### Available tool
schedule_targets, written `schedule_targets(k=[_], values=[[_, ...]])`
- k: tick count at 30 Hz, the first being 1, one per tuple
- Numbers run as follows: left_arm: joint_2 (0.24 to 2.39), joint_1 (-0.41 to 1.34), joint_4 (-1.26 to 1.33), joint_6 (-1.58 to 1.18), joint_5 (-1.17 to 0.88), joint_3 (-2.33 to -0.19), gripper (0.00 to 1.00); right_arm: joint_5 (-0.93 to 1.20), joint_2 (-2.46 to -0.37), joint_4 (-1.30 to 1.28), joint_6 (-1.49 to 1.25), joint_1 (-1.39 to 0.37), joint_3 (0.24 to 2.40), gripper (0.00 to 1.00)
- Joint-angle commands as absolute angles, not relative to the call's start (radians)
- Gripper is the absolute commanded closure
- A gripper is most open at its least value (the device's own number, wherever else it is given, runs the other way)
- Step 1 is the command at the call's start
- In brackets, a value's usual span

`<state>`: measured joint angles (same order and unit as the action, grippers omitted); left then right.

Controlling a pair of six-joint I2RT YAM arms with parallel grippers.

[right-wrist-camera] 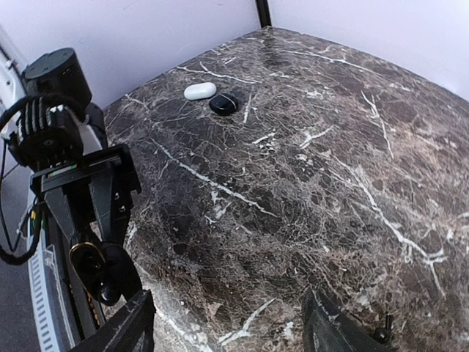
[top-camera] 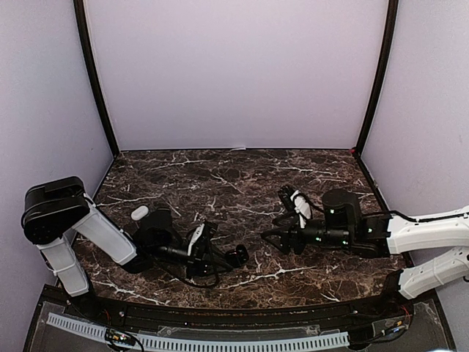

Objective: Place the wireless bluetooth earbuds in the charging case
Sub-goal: Pass from the left arm to the right

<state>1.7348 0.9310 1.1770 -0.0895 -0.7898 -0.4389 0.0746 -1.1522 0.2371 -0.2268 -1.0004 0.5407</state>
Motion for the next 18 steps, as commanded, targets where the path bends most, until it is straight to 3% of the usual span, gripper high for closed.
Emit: schedule_targets(k=[1, 6, 10, 18], values=[[1.74, 0.946, 1.2, -0.08, -0.759, -0.458, 1.0, 0.164, -1.141, 0.31, -0.227, -0.994, 0.531, 0.39], [1.743, 0.955, 1.2, -0.069, -0.744, -0.458, 1.0, 0.209, -1.143, 0.349, -0.224, -0.994, 0.527, 0.46], [1.747, 0.959, 1.206, -0.062, -0.748, -0.457, 1.0, 0.241, -1.173, 0.336, -0.205, -0.994, 0.555, 0.57], [1.758, 0.962, 1.228, -0.059, -0.786, -0.46, 1.0, 0.384, -1.214, 0.362, -0.191, -0.992, 0.581, 0.6]])
